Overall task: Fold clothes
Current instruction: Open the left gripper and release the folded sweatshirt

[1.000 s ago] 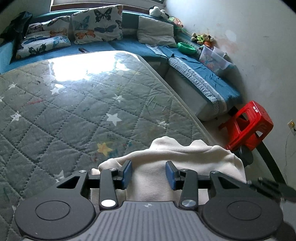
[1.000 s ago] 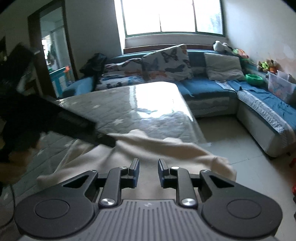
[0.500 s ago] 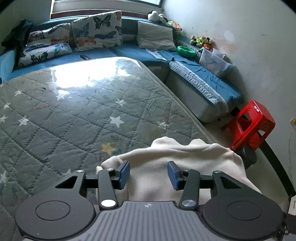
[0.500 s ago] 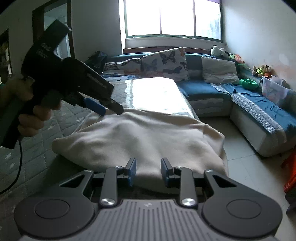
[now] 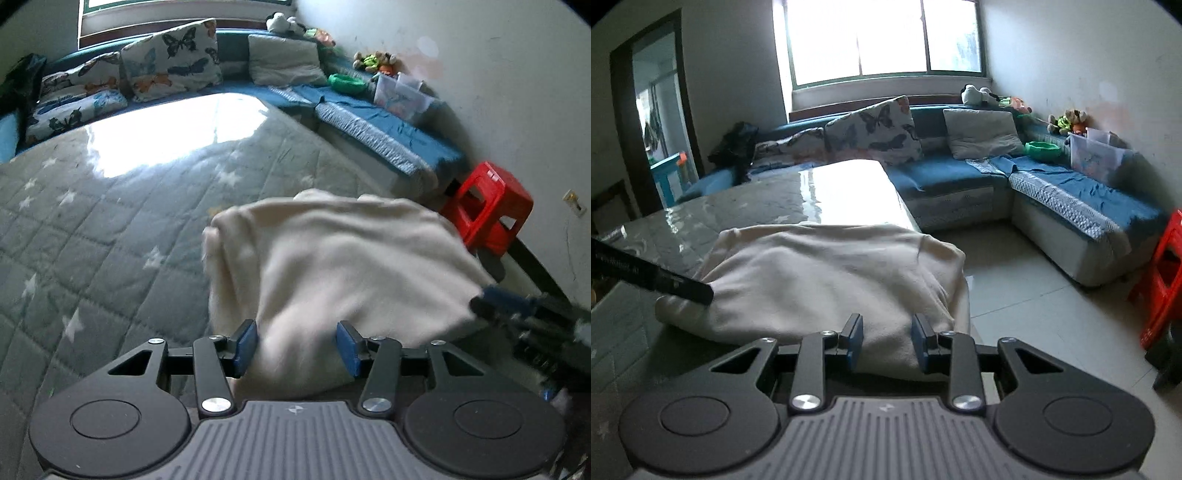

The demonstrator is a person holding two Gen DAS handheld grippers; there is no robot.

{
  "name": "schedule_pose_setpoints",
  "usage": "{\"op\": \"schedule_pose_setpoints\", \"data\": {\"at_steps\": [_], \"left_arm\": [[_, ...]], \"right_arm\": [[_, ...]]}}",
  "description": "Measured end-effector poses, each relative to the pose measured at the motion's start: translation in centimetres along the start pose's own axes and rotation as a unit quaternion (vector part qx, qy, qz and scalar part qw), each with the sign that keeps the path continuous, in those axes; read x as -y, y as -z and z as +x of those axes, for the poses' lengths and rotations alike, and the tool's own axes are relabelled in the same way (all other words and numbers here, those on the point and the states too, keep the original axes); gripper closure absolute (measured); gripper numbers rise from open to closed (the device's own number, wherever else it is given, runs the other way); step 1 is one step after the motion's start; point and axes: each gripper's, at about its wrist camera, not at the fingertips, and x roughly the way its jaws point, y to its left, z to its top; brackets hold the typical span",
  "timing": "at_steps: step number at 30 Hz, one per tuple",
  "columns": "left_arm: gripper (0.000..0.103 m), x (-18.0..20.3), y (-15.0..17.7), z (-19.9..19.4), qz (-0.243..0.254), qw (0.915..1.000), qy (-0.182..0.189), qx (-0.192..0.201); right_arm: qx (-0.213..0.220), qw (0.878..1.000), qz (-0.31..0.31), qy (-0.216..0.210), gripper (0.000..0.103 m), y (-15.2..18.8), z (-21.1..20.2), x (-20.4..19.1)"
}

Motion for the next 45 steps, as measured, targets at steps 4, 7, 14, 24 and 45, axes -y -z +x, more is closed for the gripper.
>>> {"op": "schedule_pose_setpoints", "data": {"at_steps": [4,7,14,24,45], "left_arm": [[0.052,-0.7,0.1,-0.3,-0.011,0.9999,0.0,0.002],[0.051,-1.4,0.5,-0.2,-0.021,0.9998,-0.004,0.0],[0.05,-1.5,0.8,-1.2,-0.027,0.9996,-0.001,0.005],[0.048,-3.0,1.3,-2.4,-0.081,0.9967,0.004,0.007],[0.031,-3.3,1.9,-3.6,-0.077,0.9956,-0.05,0.02]], "right_arm": [[0.021,1.0,-0.004,-0.002,0.074,-1.1,-0.5,-0.2],[0.018,1.0,0.007,-0.003,0.074,-1.4,0.1,0.1],[0.005,1.0,-0.007,0.003,0.072,-0.8,1.0,-1.0],[0.001,0.999,-0.041,-0.005,0.065,-0.3,0.8,-3.7],[-0.005,0.998,-0.055,-0.028,0.055,-0.1,-0.4,-5.8]]}}
